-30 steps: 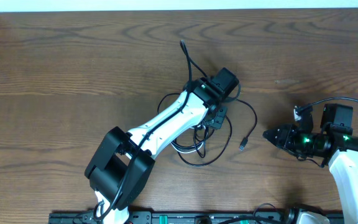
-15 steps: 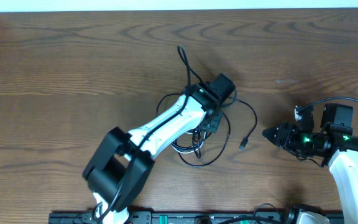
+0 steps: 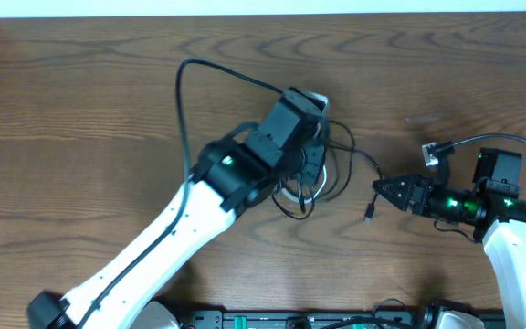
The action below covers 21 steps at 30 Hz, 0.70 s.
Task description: Untangle cables
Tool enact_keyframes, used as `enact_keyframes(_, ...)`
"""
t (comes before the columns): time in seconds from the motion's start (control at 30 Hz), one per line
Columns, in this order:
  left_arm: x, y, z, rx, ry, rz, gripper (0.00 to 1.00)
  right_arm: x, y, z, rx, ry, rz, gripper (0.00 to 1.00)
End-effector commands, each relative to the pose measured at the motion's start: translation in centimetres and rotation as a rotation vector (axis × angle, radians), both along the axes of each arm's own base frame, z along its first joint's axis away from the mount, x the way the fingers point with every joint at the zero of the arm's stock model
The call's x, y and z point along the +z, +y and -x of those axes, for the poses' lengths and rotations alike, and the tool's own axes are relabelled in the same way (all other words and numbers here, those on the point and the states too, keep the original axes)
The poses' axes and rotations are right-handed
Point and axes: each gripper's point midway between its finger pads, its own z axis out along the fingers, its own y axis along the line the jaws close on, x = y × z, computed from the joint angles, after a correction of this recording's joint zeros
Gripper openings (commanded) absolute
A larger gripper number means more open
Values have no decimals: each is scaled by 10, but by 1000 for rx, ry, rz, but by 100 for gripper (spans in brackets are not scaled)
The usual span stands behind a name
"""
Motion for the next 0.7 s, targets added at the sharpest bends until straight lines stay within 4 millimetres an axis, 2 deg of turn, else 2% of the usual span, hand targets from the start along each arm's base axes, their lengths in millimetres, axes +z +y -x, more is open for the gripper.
enact_keyframes(0.0,21,-8,12,-97,-33,54,8,27,15,4,94,-122,-117,64)
enact_keyframes(0.07,23,-7,12,-96,-34,57,8,38,20,6,140,-192,-154,64)
enact_keyframes(0.13,24,-9,13,-104,-33,67,7,40,20,6,153,-216,-155,64)
enact_keyframes(0.37,45,-33,26,-218,-23,204,8,28,14,2,130,-211,-75,63)
enact_keyframes(0.53,59,-34,27,-221,-56,246,8,28,17,3,142,-212,-75,63)
enact_keyframes(0.67,73,-35,26,-208,-82,289,8,28,29,8,190,-211,-79,62)
